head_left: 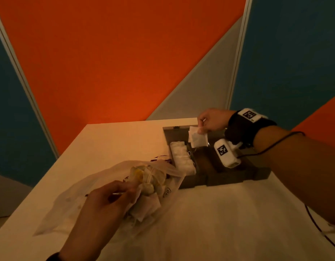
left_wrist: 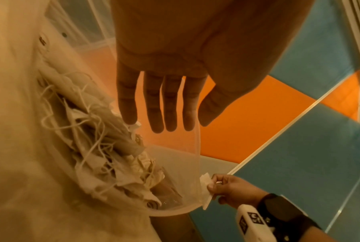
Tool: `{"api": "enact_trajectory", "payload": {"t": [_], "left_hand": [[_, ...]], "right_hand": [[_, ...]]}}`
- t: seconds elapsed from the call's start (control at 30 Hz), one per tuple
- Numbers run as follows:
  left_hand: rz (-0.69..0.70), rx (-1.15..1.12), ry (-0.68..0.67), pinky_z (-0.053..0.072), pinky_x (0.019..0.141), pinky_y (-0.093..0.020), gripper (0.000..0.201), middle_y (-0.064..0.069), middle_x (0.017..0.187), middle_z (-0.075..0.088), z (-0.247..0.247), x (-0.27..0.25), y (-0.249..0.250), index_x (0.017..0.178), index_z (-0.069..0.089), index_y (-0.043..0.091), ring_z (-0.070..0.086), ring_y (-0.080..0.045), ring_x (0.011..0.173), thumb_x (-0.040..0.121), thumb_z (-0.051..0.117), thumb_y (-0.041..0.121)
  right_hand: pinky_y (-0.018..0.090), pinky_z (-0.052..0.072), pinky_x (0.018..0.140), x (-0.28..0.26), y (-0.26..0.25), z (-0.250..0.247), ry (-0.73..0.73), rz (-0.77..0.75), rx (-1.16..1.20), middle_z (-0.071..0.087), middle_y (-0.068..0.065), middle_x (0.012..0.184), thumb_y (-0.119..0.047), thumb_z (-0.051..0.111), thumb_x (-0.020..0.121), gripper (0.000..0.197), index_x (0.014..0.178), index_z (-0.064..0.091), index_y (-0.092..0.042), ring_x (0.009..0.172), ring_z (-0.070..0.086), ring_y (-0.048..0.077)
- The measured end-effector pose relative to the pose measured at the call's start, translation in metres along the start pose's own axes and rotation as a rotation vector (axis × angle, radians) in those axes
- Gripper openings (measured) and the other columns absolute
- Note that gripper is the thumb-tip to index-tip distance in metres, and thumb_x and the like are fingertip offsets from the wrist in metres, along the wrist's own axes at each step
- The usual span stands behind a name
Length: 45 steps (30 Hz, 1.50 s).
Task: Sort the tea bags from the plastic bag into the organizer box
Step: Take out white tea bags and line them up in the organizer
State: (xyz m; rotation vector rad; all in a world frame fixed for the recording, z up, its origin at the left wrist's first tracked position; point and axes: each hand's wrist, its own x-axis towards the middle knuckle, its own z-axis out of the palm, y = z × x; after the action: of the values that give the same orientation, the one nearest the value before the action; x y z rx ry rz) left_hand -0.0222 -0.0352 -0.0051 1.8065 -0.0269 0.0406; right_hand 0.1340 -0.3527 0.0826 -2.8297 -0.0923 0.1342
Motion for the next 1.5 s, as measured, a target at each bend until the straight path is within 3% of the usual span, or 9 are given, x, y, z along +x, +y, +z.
{"api": "enact_trajectory", "payload": {"t": [0.13,0.37,0.5,0.7,0.9,1.03,1.13,1.33,1.5], "left_hand": [[-0.051,0.045,0.000,0.053,0.068,-0.032,0.019,0.009,0.083,0.075,-0.006,0.012,-0.005,0.071,0.079,0.026,0.068,-0.014,0.081,0.084,0.071,0.014],[-0.101,0.039,-0.060,0.051,0.074,-0.032,0.024,0.014,0.082,0.075,-0.013,0.019,-0.008,0.070,0.080,0.029,0.067,-0.013,0.087,0.083,0.071,0.011],[-0.111,0.051,-0.063,0.052,0.087,-0.040,0.027,0.013,0.083,0.075,-0.017,0.019,-0.008,0.071,0.079,0.034,0.068,-0.014,0.090,0.082,0.070,0.011],[-0.121,0.077,-0.046,0.052,0.087,-0.039,0.043,0.022,0.089,0.074,-0.028,0.019,-0.008,0.077,0.078,0.038,0.069,-0.012,0.089,0.089,0.061,0.000],[-0.037,0.143,-0.017,0.054,0.067,-0.018,0.063,0.014,0.101,0.071,-0.031,0.014,-0.015,0.096,0.070,0.031,0.067,-0.004,0.089,0.086,0.037,-0.022],[0.115,0.388,-0.033,0.047,0.076,-0.007,0.046,0.019,0.111,0.059,-0.032,0.015,-0.017,0.116,0.061,0.035,0.059,0.000,0.099,0.088,0.058,-0.002],[0.151,0.546,-0.004,0.048,0.081,-0.026,0.036,0.006,0.114,0.060,-0.031,0.021,-0.017,0.114,0.062,0.029,0.058,-0.012,0.099,0.086,0.061,0.007],[0.010,0.729,-0.121,0.047,0.074,-0.031,0.042,-0.006,0.118,0.060,-0.029,0.028,-0.020,0.126,0.056,0.019,0.056,-0.018,0.088,0.087,0.067,0.029],[-0.065,0.874,-0.279,0.044,0.082,-0.028,0.041,-0.001,0.122,0.059,-0.025,0.025,-0.018,0.125,0.059,0.013,0.057,-0.026,0.111,0.085,0.067,0.016]], "right_hand": [[0.027,0.042,0.066,0.030,0.023,0.019,-0.121,0.083,-0.045,0.065,-0.001,0.091,-0.023,0.066,0.089,0.006,0.091,0.067,-0.017,0.088,0.058,0.017],[0.032,0.050,0.070,0.071,0.038,0.037,-0.356,0.164,-0.098,0.071,-0.003,0.084,-0.026,0.075,0.082,0.006,0.084,0.073,-0.020,0.085,0.063,0.017],[0.035,0.054,0.076,0.089,0.039,0.042,-0.271,0.173,-0.153,0.071,-0.002,0.077,-0.027,0.079,0.078,0.014,0.085,0.075,-0.016,0.079,0.064,0.017],[0.033,0.053,0.072,0.082,0.022,0.041,-0.001,0.114,-0.436,0.066,0.004,0.086,-0.030,0.078,0.079,0.024,0.085,0.064,-0.011,0.081,0.063,0.022],[0.031,0.044,0.069,0.006,-0.046,0.022,0.234,-0.126,-0.039,0.066,-0.001,0.086,-0.029,0.074,0.084,0.011,0.081,0.067,-0.020,0.075,0.057,0.013],[0.026,0.053,0.063,-0.072,-0.104,0.045,0.100,-0.331,0.220,0.071,-0.006,0.073,-0.032,0.074,0.083,0.010,0.079,0.071,-0.023,0.065,0.065,0.006],[0.025,0.055,0.069,-0.105,-0.128,0.074,-0.027,-0.457,0.152,0.069,-0.012,0.080,-0.035,0.072,0.084,0.008,0.085,0.071,-0.027,0.075,0.064,0.000],[0.038,0.053,0.081,-0.090,-0.140,0.141,-0.223,-0.476,-0.045,0.063,0.000,0.109,-0.030,0.070,0.083,0.034,0.115,0.059,-0.024,0.095,0.060,0.019],[0.028,0.043,0.060,-0.069,-0.154,0.169,-0.211,-0.475,-0.030,0.060,0.003,0.089,-0.017,0.069,0.081,0.012,0.088,0.059,-0.018,0.078,0.055,0.020]]}}
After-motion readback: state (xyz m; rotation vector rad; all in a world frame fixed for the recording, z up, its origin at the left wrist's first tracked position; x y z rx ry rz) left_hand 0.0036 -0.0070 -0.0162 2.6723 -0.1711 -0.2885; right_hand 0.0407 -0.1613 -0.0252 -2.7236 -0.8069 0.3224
